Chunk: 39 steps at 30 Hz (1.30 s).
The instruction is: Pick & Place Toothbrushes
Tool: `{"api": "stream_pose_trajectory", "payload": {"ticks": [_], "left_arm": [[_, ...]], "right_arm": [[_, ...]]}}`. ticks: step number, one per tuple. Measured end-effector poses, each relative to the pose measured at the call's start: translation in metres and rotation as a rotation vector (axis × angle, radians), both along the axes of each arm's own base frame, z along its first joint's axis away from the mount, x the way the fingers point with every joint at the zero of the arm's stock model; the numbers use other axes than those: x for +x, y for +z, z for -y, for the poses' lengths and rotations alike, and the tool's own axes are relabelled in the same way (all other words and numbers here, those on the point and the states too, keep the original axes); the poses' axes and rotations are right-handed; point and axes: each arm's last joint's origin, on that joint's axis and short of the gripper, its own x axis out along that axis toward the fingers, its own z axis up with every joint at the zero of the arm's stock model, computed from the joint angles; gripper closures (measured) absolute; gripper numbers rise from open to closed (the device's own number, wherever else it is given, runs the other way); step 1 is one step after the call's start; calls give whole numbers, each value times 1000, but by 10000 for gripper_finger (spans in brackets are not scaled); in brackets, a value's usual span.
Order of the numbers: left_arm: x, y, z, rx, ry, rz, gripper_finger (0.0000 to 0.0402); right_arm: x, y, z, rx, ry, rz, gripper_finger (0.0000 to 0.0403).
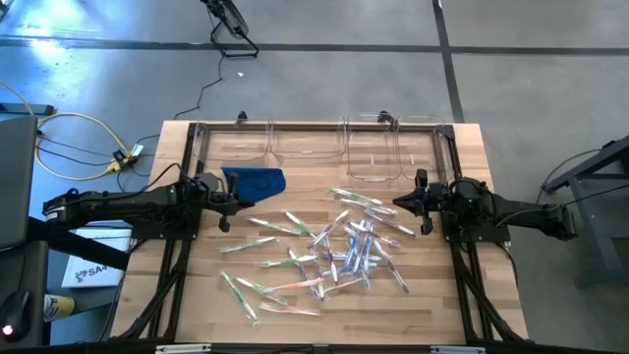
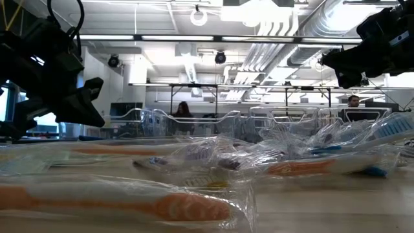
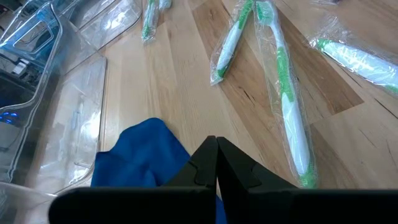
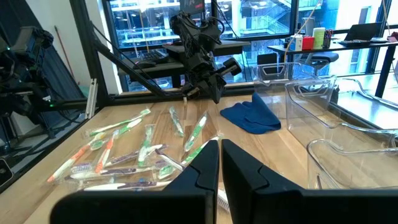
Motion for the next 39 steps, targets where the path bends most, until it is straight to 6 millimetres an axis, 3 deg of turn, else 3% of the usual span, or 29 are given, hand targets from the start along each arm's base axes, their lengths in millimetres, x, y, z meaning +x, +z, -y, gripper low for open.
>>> {"api": "stream_pose_trajectory", "payload": {"ticks": [16, 22, 31, 34, 39], "left_arm": [[0, 0, 0, 1, 0, 0, 401], [1, 2, -3, 186, -8, -13, 401], [0, 1, -2, 187, -12, -14, 401], [1, 3, -1, 53, -7, 30, 401], [6, 15, -1, -348, 149, 218, 401]], "right_arm": [[0, 0, 0, 0, 0, 0, 391], [0, 0, 0, 0, 0, 2, 391], [0, 4, 0, -5, 5, 36, 391], [0, 5, 1, -4, -28, 51, 391], [0, 5, 0, 97, 6, 52, 391]]}}
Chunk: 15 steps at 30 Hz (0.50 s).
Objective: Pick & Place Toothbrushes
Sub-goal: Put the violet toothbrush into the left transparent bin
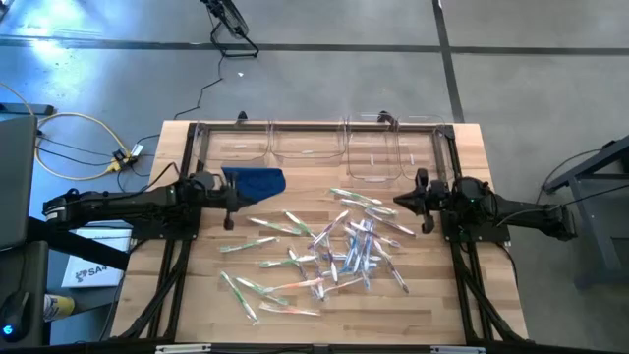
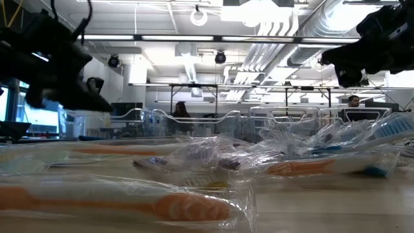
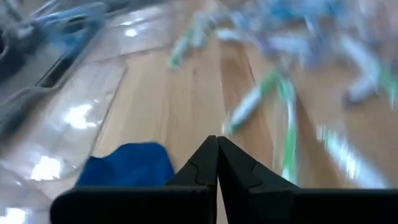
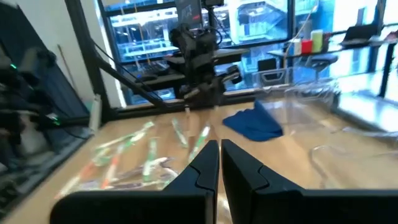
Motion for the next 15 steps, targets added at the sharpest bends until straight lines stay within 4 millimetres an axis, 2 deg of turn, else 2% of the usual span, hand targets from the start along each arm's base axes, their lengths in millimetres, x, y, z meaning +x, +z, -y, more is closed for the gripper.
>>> {"api": "stream_pose_trajectory", "payload": {"ticks": [5, 10, 15], "left_arm": [[3, 11, -2, -61, 61, 121, 401], [3, 13, -2, -91, 70, 154, 401], [3, 13, -2, -127, 79, 158, 401]], "right_arm": [[0, 0, 0, 51, 0, 0, 391], [0, 0, 1, 50, -24, 1, 391], [0, 0, 1, 129, -23, 3, 391]]}}
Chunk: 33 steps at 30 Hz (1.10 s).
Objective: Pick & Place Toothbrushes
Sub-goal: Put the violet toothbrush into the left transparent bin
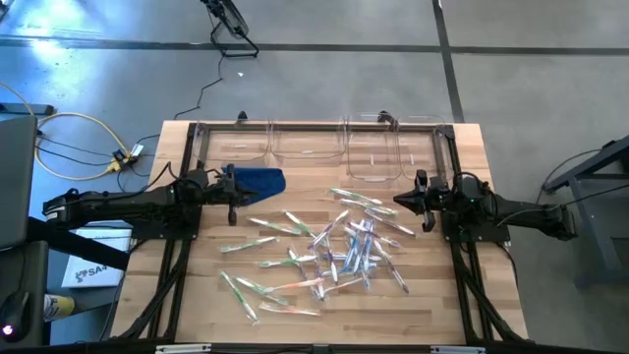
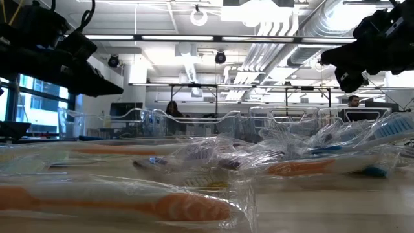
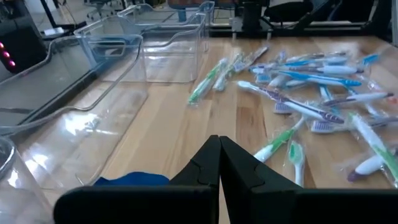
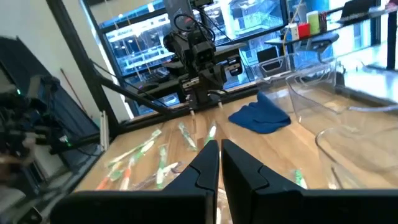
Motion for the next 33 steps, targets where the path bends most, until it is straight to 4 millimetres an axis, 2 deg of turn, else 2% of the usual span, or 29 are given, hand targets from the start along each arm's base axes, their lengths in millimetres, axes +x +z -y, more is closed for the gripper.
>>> {"api": "stream_pose_trajectory", "payload": {"ticks": [22, 26, 33], "left_arm": [[0, 0, 0, 31, 3, -5, 401], [0, 0, 0, 114, -13, -20, 401], [0, 0, 0, 140, -17, -23, 401]], "right_arm": [[0, 0, 0, -59, -3, -1, 391], [0, 0, 0, -59, 0, -2, 391], [0, 1, 2, -2, -80, -4, 399]]}}
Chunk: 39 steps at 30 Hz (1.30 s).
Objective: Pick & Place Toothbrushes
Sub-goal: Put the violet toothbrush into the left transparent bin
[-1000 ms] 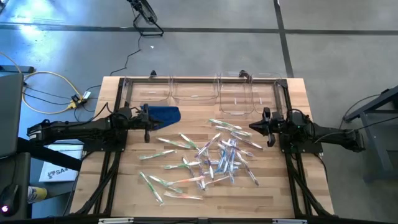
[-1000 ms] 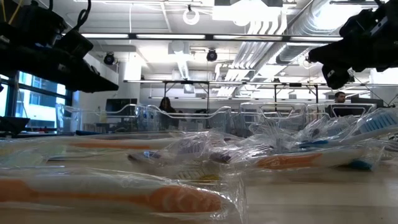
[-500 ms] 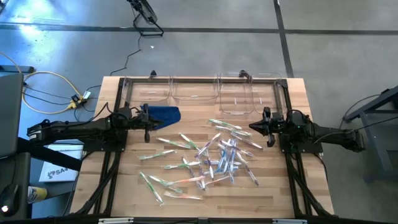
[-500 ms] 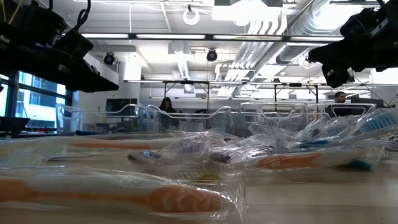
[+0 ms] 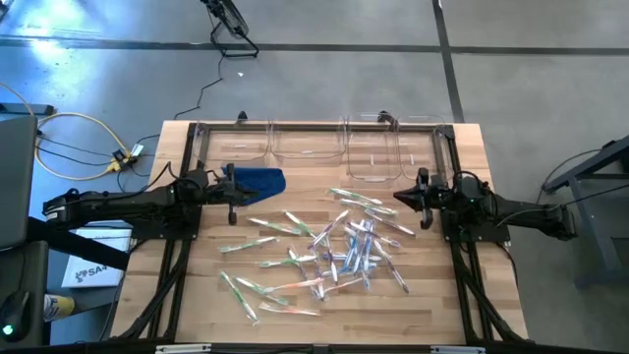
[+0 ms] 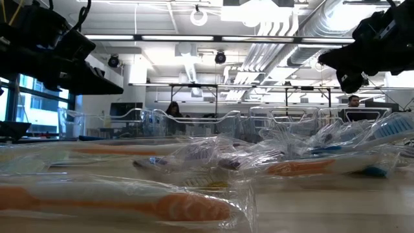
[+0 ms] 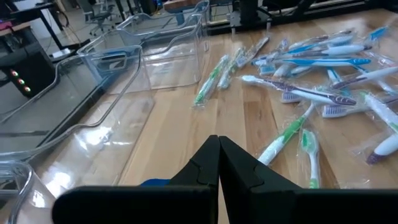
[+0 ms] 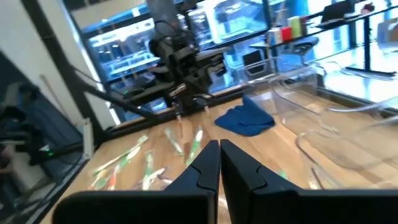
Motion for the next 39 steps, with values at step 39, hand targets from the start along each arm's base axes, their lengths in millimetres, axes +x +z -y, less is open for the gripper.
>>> {"api": "stream_pose_trajectory", "payload": {"ticks": [39], "left_arm": [[-2, 5, 1, 2, -1, 44, 401]], "right_arm": [[80, 106, -63, 16, 62, -506, 400]]}}
